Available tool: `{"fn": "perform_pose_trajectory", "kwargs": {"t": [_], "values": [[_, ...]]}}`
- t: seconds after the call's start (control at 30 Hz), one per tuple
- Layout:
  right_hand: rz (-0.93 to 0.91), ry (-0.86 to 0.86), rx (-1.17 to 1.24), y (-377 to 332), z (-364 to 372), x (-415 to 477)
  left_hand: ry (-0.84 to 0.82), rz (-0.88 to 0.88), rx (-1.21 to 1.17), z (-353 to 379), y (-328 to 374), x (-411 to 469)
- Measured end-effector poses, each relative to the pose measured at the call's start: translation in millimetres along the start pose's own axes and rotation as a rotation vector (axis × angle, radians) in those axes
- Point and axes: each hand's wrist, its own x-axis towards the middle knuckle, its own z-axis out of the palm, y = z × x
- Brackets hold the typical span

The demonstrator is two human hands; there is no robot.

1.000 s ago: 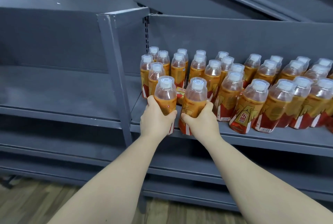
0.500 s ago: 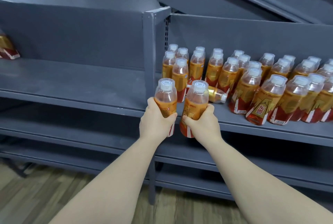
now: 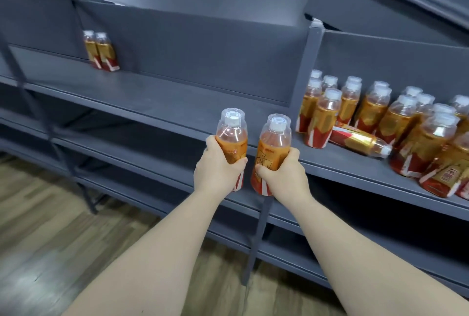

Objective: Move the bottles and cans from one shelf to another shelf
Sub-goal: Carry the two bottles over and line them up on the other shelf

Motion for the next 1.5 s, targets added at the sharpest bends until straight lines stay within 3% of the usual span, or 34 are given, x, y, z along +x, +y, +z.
{"fn": "perform_pose_trajectory", "kwargs": {"t": [0.43,0.83,1.2,1.5], "values": [[-0.134,-0.205,0.030,-86.1,108.2,-7.5,0.203,-0.167,0.036,-103.1,-74.9,20.7],[-0.273,-0.403,0.068,-130.7,191.7,42.1,0.395,-0.321,0.073,-147.9,-120.1,69.3],[-0.410,-0.542,0.122,-184.7,257.9,74.9,0.546,-0.405,0.082,-188.9,-146.5,101.2],[-0.440,-0.619,0.135,-239.7,344.9,78.2,0.614,-0.437,0.065,-251.1,-206.8,145.1]]}}
